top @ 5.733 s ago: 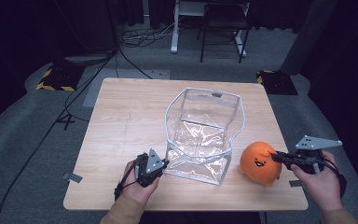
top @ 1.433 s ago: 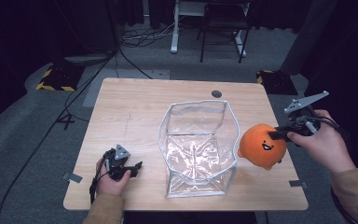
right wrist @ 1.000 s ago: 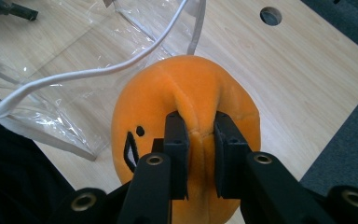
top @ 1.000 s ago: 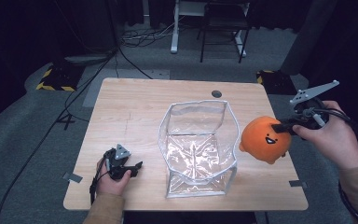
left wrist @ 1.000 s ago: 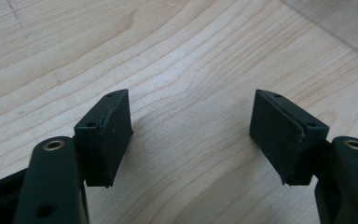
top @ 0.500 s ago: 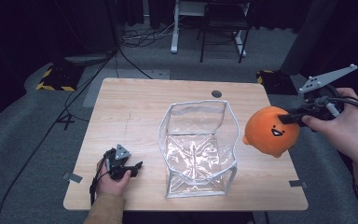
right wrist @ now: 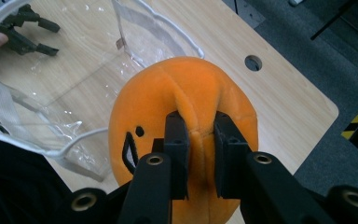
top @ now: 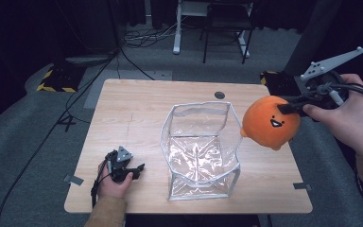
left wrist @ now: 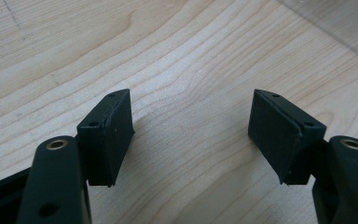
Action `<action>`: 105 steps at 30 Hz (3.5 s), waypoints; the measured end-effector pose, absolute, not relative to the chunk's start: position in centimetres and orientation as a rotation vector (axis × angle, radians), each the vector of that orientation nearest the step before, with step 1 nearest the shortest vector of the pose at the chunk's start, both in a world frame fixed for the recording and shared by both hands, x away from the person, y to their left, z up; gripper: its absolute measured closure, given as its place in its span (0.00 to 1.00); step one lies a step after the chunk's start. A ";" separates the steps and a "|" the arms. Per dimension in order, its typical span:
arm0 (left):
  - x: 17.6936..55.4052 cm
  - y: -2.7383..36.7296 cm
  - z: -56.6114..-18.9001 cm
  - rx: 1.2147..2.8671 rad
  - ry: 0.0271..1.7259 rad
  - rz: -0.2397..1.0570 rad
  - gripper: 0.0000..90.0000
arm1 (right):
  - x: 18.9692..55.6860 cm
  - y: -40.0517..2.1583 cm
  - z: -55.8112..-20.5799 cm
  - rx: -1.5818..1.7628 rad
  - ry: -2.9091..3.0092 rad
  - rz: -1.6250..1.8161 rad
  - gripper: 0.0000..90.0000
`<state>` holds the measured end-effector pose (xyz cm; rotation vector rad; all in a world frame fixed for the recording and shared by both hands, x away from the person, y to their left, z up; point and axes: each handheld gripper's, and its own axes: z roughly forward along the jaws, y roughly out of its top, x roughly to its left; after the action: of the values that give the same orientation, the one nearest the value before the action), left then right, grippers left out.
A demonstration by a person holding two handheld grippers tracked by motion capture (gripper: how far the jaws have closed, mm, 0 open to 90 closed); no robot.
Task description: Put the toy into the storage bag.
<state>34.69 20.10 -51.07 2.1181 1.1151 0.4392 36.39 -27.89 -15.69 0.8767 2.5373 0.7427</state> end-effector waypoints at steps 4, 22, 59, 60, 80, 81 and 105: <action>34.7 20.1 -51.1 2.118 1.114 0.438 0.34 | 36.6 -26.6 -15.1 0.853 2.539 0.739 0.87; 34.7 20.1 -51.0 2.123 1.111 0.433 0.35 | 39.0 -19.5 -14.9 0.707 2.593 0.798 0.87; 34.9 20.0 -51.1 2.127 1.098 0.434 0.35 | 43.2 -8.7 -22.9 0.549 2.777 0.790 0.87; 34.9 20.0 -51.1 2.124 1.100 0.434 0.35 | 43.3 -8.7 -23.2 0.551 2.779 0.786 0.87; 34.8 20.0 -51.1 2.122 1.103 0.435 0.34 | 45.0 -7.2 -29.7 0.610 2.869 0.647 0.86; 34.8 20.0 -51.1 2.124 1.102 0.435 0.34 | 45.3 -7.1 -30.5 0.607 2.877 0.628 0.86; 34.8 20.0 -51.1 2.124 1.102 0.435 0.34 | 46.2 -6.4 -35.4 0.618 2.961 0.483 0.81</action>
<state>34.84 20.00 -51.07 2.1239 1.1019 0.4348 46.20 -6.41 -35.36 0.6178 2.9613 0.4829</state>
